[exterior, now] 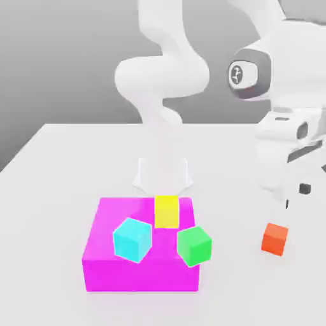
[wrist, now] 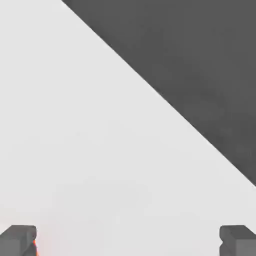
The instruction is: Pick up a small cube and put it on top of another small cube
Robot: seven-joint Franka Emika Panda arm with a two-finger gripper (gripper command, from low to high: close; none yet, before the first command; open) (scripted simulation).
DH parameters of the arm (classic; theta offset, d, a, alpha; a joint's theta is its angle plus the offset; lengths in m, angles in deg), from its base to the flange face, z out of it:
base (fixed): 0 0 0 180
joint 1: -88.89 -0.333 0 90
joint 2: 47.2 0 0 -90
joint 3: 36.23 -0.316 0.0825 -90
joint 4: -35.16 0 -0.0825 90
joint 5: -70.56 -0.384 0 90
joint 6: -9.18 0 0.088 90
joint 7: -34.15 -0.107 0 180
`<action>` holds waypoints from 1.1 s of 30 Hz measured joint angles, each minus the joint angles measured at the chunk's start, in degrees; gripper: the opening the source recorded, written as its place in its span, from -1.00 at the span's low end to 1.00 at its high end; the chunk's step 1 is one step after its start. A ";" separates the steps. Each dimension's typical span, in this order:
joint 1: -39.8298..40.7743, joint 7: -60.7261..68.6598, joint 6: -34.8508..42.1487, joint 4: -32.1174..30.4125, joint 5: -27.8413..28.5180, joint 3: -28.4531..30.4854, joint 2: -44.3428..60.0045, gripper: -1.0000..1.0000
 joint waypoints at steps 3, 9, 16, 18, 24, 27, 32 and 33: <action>-2.85 1.24 -3.88 -2.92 1.42 -1.39 6.28 0.00; -10.21 -5.80 -13.25 -1.33 11.58 7.73 18.80 0.00; -12.66 -7.23 -15.32 -0.80 13.38 10.55 21.35 -1.00; -11.01 -6.22 -13.80 -1.22 12.06 8.59 19.43 -1.00; -5.56 1.17 -4.42 -3.43 1.59 2.62 7.71 -1.00; 1.51 -0.91 1.95 -2.58 0.68 6.81 2.14 -1.00; 12.32 -5.67 12.92 -0.53 -0.28 14.65 -6.93 -1.00; 14.25 -6.54 14.95 -0.17 -0.49 16.32 -8.63 -1.00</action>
